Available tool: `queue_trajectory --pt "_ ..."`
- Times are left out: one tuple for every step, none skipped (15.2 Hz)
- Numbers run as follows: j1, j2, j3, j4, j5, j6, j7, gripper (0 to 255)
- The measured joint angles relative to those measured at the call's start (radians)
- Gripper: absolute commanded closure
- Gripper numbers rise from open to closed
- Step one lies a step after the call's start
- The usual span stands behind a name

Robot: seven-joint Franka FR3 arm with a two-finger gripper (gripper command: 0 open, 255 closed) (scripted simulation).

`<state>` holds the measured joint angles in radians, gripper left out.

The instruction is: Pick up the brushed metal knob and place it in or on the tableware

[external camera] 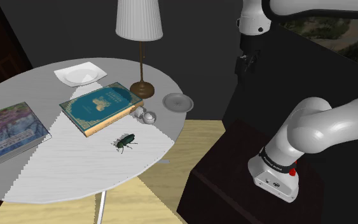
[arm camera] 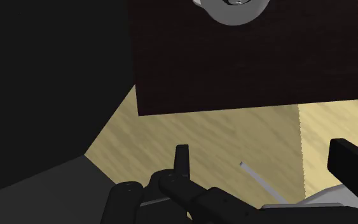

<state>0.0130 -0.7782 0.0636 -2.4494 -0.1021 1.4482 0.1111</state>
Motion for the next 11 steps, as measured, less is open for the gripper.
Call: queue_trajectory --pt "0.0 0.0 0.0 0.0 0.0 0.0 0.0 0" --pt "0.002 0.012 0.005 -0.006 0.003 0.018 0.006 0" --pt "0.006 0.03 0.014 -0.005 0.008 0.038 0.015 0" --pt "0.011 0.057 0.028 0.0 0.016 0.061 0.029 0" --pt "0.015 0.087 0.04 0.007 0.021 0.087 0.042 0" --pt "0.018 0.118 0.051 0.006 0.025 0.12 0.054 0" --pt "0.022 0.141 0.062 0.004 0.028 0.149 0.066 0" --pt "0.028 0.165 0.078 0.004 0.035 0.175 0.083 0" --pt "0.031 0.197 0.089 0.011 0.037 0.202 0.096 0" --pt "0.034 0.226 0.101 0.017 0.038 0.229 0.108 0" --pt "0.036 0.261 0.113 0.027 0.038 0.257 0.121 0"
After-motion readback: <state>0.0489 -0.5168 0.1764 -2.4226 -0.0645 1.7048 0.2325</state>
